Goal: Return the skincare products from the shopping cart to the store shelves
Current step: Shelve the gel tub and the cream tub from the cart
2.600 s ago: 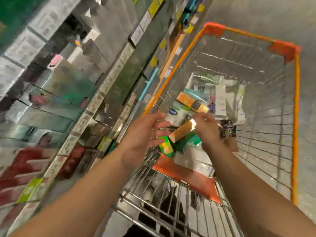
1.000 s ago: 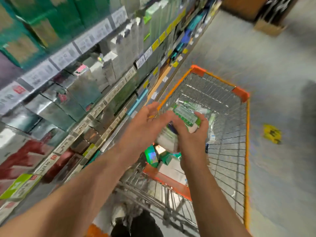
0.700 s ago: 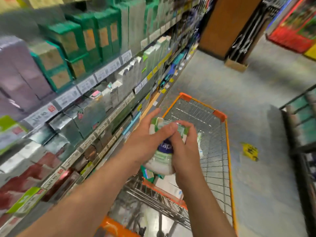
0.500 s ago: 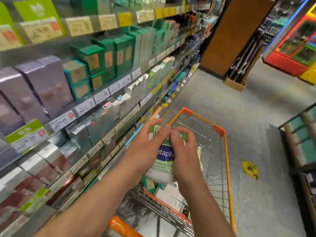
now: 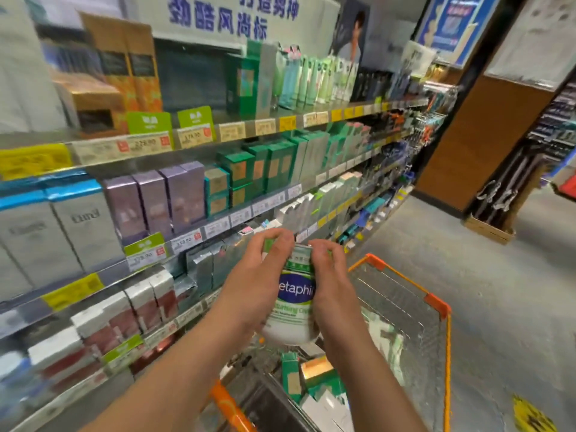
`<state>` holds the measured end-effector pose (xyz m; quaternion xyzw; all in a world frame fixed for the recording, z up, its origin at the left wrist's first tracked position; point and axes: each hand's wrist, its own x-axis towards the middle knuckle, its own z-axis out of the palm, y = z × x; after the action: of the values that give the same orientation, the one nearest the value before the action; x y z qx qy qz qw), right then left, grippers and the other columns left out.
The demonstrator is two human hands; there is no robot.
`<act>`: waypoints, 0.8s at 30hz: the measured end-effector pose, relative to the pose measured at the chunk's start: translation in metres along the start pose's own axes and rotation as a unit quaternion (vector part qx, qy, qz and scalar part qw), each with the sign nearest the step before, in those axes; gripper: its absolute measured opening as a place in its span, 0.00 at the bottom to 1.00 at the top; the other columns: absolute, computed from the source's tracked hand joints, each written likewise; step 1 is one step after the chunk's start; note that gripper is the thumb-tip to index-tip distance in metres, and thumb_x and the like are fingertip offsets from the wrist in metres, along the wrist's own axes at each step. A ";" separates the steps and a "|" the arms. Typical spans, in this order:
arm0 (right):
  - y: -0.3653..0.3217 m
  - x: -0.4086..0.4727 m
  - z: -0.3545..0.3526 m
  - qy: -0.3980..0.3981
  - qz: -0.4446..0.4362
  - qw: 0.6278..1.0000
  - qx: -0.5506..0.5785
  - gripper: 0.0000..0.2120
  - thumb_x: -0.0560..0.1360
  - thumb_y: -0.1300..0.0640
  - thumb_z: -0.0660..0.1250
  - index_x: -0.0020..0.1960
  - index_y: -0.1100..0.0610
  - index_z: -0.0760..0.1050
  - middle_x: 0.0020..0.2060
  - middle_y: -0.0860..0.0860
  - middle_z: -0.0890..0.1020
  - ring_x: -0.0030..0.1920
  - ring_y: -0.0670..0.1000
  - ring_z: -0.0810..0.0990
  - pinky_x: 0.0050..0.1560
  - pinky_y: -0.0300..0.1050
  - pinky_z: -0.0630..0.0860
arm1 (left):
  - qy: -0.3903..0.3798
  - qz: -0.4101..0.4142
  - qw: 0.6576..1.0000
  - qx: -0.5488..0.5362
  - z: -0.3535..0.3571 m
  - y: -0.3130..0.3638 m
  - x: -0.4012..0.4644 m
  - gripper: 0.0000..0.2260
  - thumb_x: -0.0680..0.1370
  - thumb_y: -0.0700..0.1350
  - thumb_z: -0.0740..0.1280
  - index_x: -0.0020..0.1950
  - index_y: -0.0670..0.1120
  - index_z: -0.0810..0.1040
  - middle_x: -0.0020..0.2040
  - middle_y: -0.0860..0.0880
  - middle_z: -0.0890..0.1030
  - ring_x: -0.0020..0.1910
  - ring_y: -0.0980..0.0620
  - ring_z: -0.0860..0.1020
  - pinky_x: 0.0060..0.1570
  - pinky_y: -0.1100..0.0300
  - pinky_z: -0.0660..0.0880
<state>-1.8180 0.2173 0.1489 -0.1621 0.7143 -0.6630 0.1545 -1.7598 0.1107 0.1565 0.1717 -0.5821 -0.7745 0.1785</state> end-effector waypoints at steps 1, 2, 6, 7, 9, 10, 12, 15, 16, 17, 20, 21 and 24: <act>0.000 -0.004 0.001 -0.010 -0.006 1.000 0.003 0.10 0.78 0.33 0.60 0.51 0.37 0.73 0.41 0.42 0.85 0.43 0.47 0.86 0.54 0.63 0.82 | 0.012 0.003 1.000 0.004 -0.001 0.002 -0.009 0.27 0.63 0.69 0.67 0.58 0.60 0.77 0.48 0.49 0.87 0.46 0.46 0.87 0.49 0.46 0.83; -0.002 -0.009 0.004 -0.021 -0.012 1.000 0.009 0.08 0.81 0.35 0.60 0.50 0.37 0.74 0.41 0.41 0.85 0.42 0.46 0.86 0.53 0.60 0.83 | 0.025 0.007 1.000 0.008 -0.003 0.003 -0.017 0.27 0.64 0.69 0.66 0.59 0.59 0.77 0.48 0.49 0.87 0.46 0.46 0.87 0.48 0.47 0.83; -0.004 -0.027 0.020 -0.074 -0.033 0.995 0.052 0.10 0.82 0.41 0.62 0.54 0.46 0.75 0.39 0.43 0.85 0.40 0.45 0.85 0.42 0.49 0.81 | 0.097 0.007 0.995 0.016 -0.014 0.005 -0.049 0.09 0.77 0.64 0.65 0.53 0.64 0.79 0.48 0.49 0.87 0.47 0.44 0.87 0.53 0.40 0.83; -0.003 -0.032 0.026 -0.091 -0.031 0.993 0.068 0.09 0.83 0.44 0.62 0.55 0.49 0.74 0.38 0.44 0.85 0.39 0.45 0.85 0.39 0.46 0.80 | 0.117 0.010 0.993 0.021 -0.020 0.006 -0.058 0.07 0.78 0.63 0.64 0.52 0.65 0.79 0.48 0.50 0.87 0.47 0.44 0.87 0.54 0.40 0.82; -0.003 -0.042 0.040 -0.126 -0.019 0.988 0.092 0.09 0.83 0.46 0.61 0.55 0.51 0.74 0.37 0.46 0.85 0.38 0.46 0.85 0.37 0.44 0.79 | 0.152 0.021 0.987 0.038 -0.030 0.008 -0.074 0.08 0.80 0.63 0.62 0.53 0.64 0.78 0.47 0.51 0.87 0.47 0.47 0.87 0.52 0.42 0.83; -0.003 -0.049 0.048 -0.143 -0.015 0.985 0.098 0.09 0.83 0.45 0.61 0.55 0.50 0.74 0.38 0.46 0.86 0.39 0.46 0.86 0.37 0.44 0.79 | 0.169 0.028 0.984 0.041 -0.036 0.009 -0.082 0.09 0.80 0.63 0.62 0.55 0.63 0.78 0.47 0.51 0.87 0.46 0.47 0.87 0.51 0.44 0.83; -0.003 -0.060 0.065 -0.175 -0.018 0.979 0.101 0.10 0.83 0.45 0.61 0.55 0.50 0.74 0.38 0.46 0.86 0.39 0.47 0.86 0.38 0.45 0.80 | 0.200 0.044 0.978 0.045 -0.050 0.013 -0.098 0.11 0.80 0.62 0.62 0.56 0.60 0.78 0.47 0.51 0.87 0.46 0.48 0.87 0.49 0.47 0.84; -0.007 -0.077 0.093 -0.215 -0.021 0.970 0.113 0.11 0.83 0.44 0.61 0.56 0.51 0.74 0.37 0.46 0.86 0.39 0.46 0.86 0.39 0.45 0.81 | 0.240 0.065 0.967 0.054 -0.075 0.020 -0.122 0.12 0.80 0.62 0.62 0.59 0.59 0.78 0.49 0.50 0.87 0.48 0.49 0.87 0.49 0.48 0.83; -0.009 -0.084 0.103 -0.229 -0.019 0.966 0.116 0.12 0.82 0.43 0.61 0.56 0.51 0.74 0.39 0.48 0.87 0.41 0.48 0.87 0.43 0.49 0.83 | 0.254 0.073 0.963 0.056 -0.084 0.021 -0.130 0.12 0.80 0.62 0.62 0.59 0.59 0.78 0.49 0.51 0.87 0.48 0.49 0.87 0.51 0.48 0.83; -0.012 -0.091 0.114 -0.245 -0.021 0.962 0.116 0.13 0.82 0.42 0.61 0.57 0.50 0.74 0.41 0.49 0.87 0.42 0.49 0.87 0.46 0.52 0.84 | 0.270 0.081 0.958 0.060 -0.093 0.024 -0.138 0.12 0.81 0.62 0.62 0.59 0.59 0.78 0.49 0.52 0.87 0.49 0.51 0.86 0.51 0.49 0.82; -0.021 -0.109 0.146 -0.278 -0.032 0.953 0.113 0.15 0.82 0.40 0.63 0.57 0.51 0.74 0.40 0.47 0.87 0.42 0.48 0.87 0.46 0.52 0.83 | 0.314 0.101 0.941 0.077 -0.124 0.031 -0.160 0.13 0.81 0.63 0.61 0.60 0.61 0.78 0.48 0.61 0.86 0.49 0.58 0.85 0.53 0.54 0.80; -0.023 -0.115 0.158 -0.287 -0.039 0.951 0.105 0.17 0.80 0.37 0.64 0.56 0.49 0.74 0.40 0.46 0.87 0.42 0.48 0.87 0.47 0.53 0.82 | 0.325 0.103 0.937 0.077 -0.134 0.035 -0.168 0.14 0.80 0.65 0.60 0.61 0.62 0.78 0.48 0.63 0.85 0.49 0.59 0.85 0.55 0.53 0.80; -0.031 -0.131 0.194 -0.310 -0.061 0.946 0.076 0.18 0.75 0.31 0.64 0.53 0.43 0.74 0.42 0.44 0.87 0.45 0.48 0.87 0.54 0.59 0.82 | 0.348 0.113 0.927 0.082 -0.165 0.047 -0.190 0.18 0.77 0.69 0.60 0.62 0.64 0.77 0.51 0.63 0.85 0.53 0.60 0.84 0.61 0.50 0.79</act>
<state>-1.6146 0.0982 0.1668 -0.3906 0.5677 -0.6402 0.3395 -1.5112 0.0504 0.1695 0.3779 -0.5604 -0.5901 0.4415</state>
